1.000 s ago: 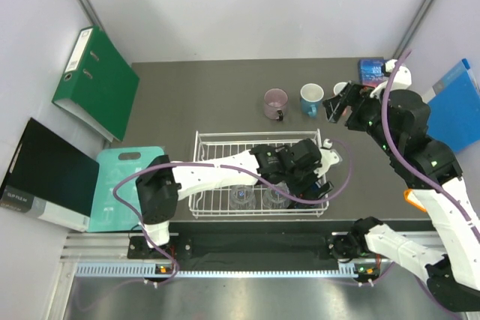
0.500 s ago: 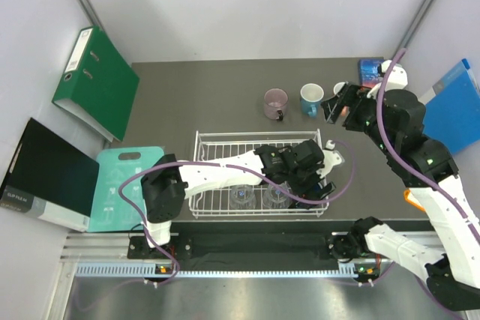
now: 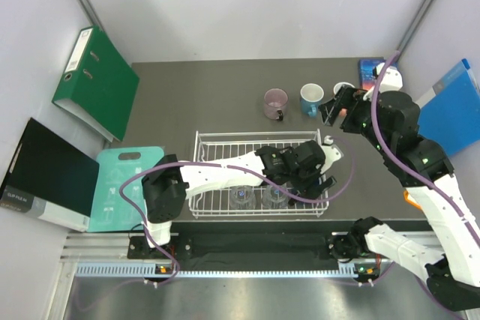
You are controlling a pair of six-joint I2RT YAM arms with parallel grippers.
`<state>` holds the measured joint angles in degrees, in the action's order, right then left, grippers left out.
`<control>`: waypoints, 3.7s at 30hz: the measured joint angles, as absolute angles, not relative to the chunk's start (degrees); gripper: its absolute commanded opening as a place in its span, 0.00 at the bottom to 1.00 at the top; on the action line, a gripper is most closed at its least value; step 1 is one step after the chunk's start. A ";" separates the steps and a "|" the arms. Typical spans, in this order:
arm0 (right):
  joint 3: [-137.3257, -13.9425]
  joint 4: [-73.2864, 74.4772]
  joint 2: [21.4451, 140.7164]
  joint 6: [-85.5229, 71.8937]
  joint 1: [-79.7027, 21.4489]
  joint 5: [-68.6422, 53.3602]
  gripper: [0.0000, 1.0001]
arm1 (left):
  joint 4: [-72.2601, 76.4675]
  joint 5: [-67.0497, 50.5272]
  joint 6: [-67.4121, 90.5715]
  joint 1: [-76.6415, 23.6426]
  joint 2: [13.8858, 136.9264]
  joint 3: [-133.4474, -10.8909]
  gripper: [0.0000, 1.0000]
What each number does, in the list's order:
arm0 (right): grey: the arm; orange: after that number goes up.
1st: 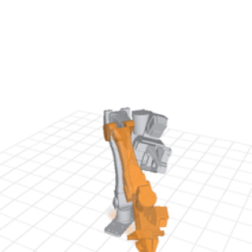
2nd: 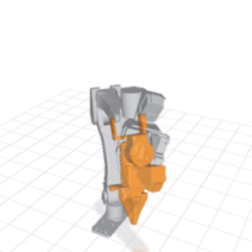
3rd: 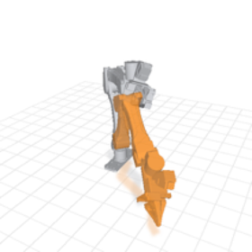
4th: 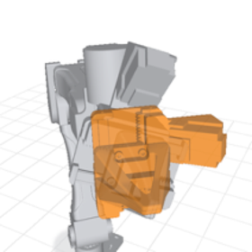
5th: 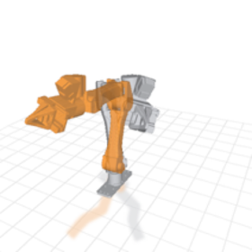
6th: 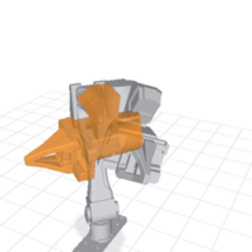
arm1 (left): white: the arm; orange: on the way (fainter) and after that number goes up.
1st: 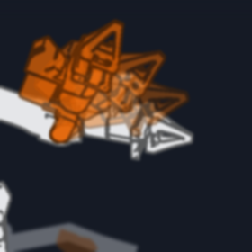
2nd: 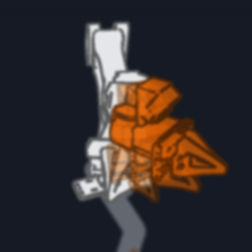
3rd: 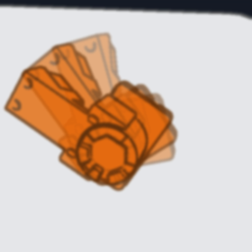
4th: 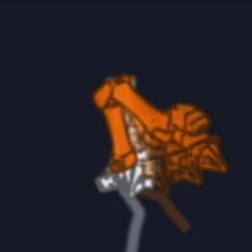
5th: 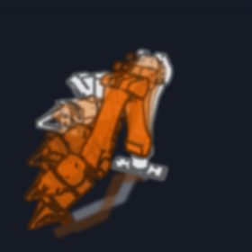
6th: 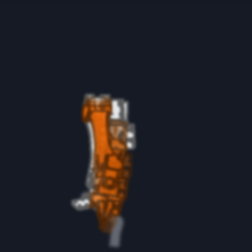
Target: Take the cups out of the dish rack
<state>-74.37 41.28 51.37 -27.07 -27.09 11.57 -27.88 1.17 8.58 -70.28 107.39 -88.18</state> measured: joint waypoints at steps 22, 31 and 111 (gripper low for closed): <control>-73.47 41.30 50.24 -27.09 -27.09 11.27 0.87 | -28.01 4.86 7.94 -70.26 107.42 -87.59 0.00; -73.52 41.30 50.26 -27.07 -27.09 12.01 0.87 | -31.44 6.13 7.97 -70.26 104.73 -87.53 0.00; -48.23 -20.64 59.40 -59.92 -26.76 -34.33 0.20 | 40.80 -34.85 73.38 -30.68 74.61 -47.86 0.00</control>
<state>-48.23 -20.64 59.40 -59.92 -26.76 -34.33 40.80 -34.85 73.38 -30.68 74.61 -47.86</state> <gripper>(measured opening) 0.298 0.910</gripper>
